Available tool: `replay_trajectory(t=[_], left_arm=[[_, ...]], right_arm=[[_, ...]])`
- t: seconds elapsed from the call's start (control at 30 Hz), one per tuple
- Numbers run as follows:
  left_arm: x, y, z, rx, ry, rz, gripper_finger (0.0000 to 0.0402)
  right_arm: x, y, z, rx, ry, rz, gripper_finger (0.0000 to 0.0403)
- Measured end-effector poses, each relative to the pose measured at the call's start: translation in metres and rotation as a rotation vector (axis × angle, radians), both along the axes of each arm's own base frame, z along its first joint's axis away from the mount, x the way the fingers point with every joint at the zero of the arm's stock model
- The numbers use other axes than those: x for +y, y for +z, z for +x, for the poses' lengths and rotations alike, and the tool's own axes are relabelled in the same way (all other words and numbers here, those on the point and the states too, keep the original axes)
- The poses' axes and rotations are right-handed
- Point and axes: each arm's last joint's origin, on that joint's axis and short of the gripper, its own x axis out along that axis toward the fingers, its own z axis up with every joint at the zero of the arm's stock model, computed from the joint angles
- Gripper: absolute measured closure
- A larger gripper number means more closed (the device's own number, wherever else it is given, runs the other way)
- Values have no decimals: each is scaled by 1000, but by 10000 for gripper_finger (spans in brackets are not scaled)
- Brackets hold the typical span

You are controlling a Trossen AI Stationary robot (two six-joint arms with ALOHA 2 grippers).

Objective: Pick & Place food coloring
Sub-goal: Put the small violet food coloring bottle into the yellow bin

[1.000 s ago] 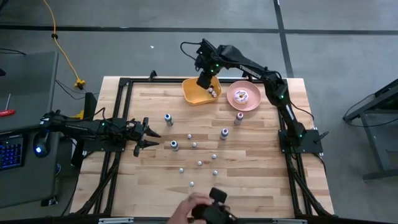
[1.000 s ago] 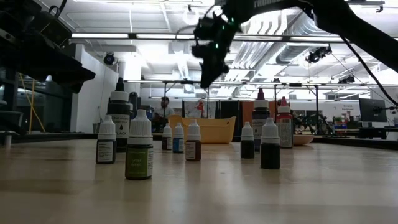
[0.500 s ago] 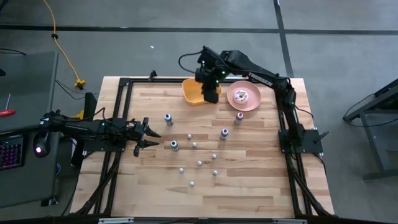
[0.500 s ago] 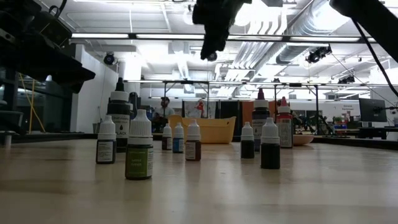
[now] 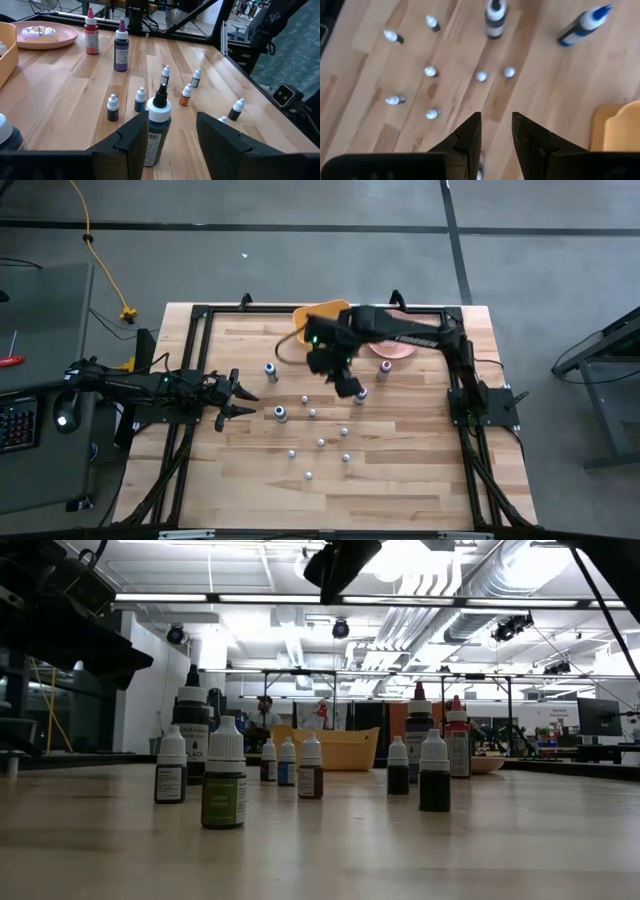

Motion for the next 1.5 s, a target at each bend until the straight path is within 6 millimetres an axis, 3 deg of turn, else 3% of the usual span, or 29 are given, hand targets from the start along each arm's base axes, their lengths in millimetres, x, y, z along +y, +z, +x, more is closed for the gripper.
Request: replay_trajectory(t=[0.6,0.77,1.0,1.27,1.5], left_arm=[[0,0,0,0,0,0,238],[0,0,0,-1,0,0,238],[0,0,0,0,0,0,238],[0,0,0,0,0,0,238],[0,0,0,0,3,1,238]], right_arm=[[114,-55,9,170,-315,142,304],[134,-67,7,188,-346,163,304],[128,-79,14,133,-443,155,304],[99,-93,37,48,-541,168,304],[72,-110,47,2,-615,9,304]])
